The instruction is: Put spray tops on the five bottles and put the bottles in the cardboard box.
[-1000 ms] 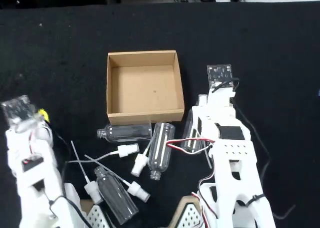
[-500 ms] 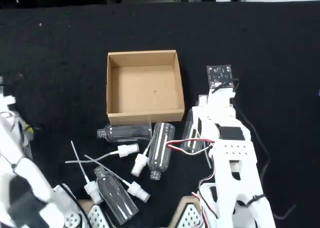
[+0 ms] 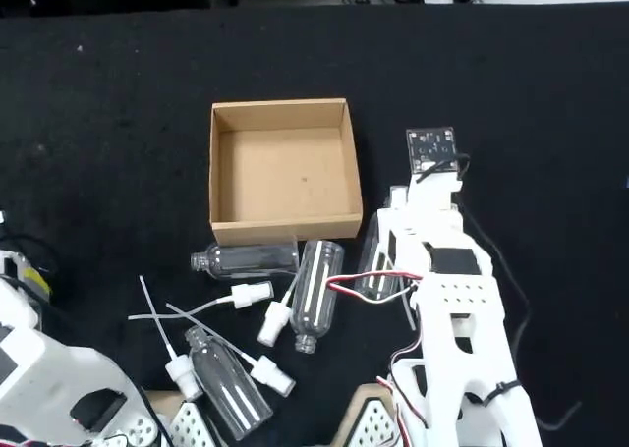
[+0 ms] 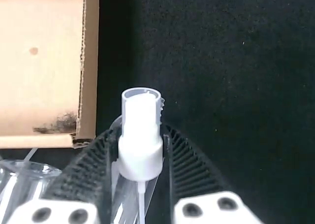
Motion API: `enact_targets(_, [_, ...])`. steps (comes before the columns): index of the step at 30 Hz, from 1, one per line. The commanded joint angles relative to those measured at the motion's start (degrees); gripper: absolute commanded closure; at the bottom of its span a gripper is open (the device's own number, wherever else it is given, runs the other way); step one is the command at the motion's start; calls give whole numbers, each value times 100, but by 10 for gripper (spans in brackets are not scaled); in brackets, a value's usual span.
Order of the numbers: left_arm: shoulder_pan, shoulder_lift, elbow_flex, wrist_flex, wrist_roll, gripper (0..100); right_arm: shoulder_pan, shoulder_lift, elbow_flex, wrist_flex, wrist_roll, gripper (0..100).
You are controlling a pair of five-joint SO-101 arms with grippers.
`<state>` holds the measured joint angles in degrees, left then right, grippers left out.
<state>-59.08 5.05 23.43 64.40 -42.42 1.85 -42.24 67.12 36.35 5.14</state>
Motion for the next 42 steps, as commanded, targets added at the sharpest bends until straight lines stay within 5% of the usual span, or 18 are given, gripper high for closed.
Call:
enact_targets(1, [-75, -79, -312, 26, -255, 838, -35, -259, -31, -141, -44, 988])
enact_targets(4, [-84, -88, -321, 26, -510, 737, -35, -259, -31, -141, -35, 988])
enact_targets(13, [145, -35, -1200, 782, -1046, 772, -35, -259, -31, -141, -9, 988])
enact_targets(22, [400, -26, -1015, 633, -1943, 775, -35, -259, -31, -132, -9, 988])
enact_targets(27, [356, -26, -690, -79, -2004, 771, -35, -259, -31, -123, -9, 988])
enact_targets(33, [374, -35, -681, 62, -2022, 675, -35, -259, -31, -123, 0, 988])
enact_targets(42, [532, -35, -787, 0, -2338, 683, -35, -259, -31, -114, 0, 988])
